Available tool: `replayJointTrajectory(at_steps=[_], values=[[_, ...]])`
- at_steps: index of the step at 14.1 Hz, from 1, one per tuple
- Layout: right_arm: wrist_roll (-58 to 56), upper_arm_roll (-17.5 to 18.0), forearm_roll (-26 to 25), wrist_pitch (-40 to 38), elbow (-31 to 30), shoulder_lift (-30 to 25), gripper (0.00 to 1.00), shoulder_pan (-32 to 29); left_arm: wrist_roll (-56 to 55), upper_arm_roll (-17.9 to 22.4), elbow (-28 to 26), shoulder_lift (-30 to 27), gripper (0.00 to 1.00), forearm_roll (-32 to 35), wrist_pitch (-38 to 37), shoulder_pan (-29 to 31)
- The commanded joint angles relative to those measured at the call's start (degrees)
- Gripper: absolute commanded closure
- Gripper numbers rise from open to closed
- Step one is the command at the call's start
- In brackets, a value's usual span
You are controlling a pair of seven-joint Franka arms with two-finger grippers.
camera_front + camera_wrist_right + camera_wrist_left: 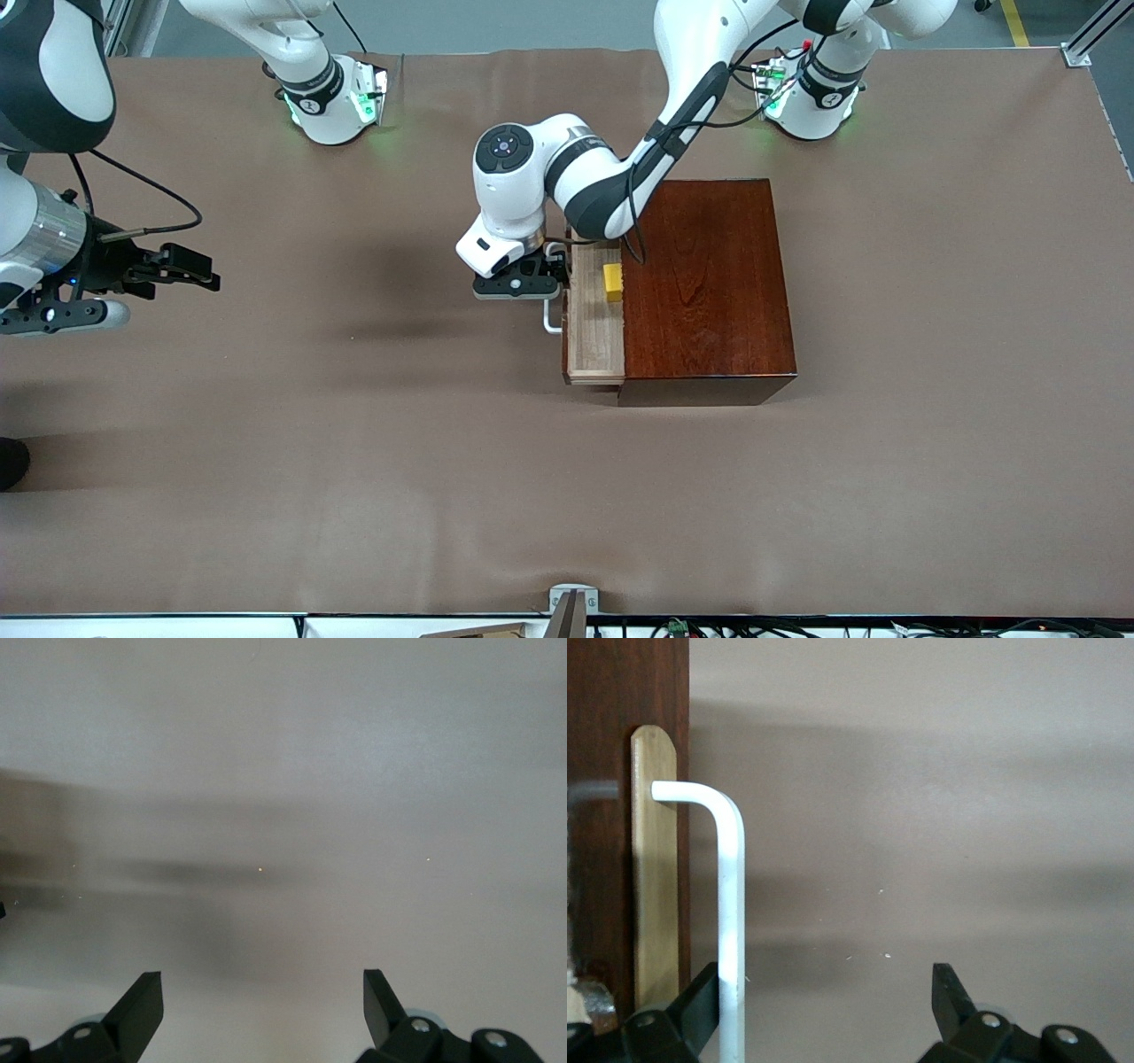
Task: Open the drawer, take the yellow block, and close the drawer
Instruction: 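Pull the drawer handle outward with the left gripper to open the drawer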
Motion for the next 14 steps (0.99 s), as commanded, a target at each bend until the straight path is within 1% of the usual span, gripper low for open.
replayJointTrajectory(at_steps=[1, 8, 14], values=[[-0.4, 0.1, 0.6, 0.2, -0.3, -0.3, 0.00, -0.5, -1.4, -0.5, 2.3, 0.6, 0.00, -3.3, 2.6, -1.4], [-0.4, 0.1, 0.5, 0.3, -0.3, -0.1, 0.00, -0.4, -1.5, -1.2, 2.3, 1.3, 0.00, -6.2, 9.0, -1.7], [-0.3, 0.1, 0.5, 0.3, -0.3, -0.1, 0.00, -0.2, -1.5, -2.0, 2.3, 2.8, 0.00, -6.3, 13.1, -1.7]])
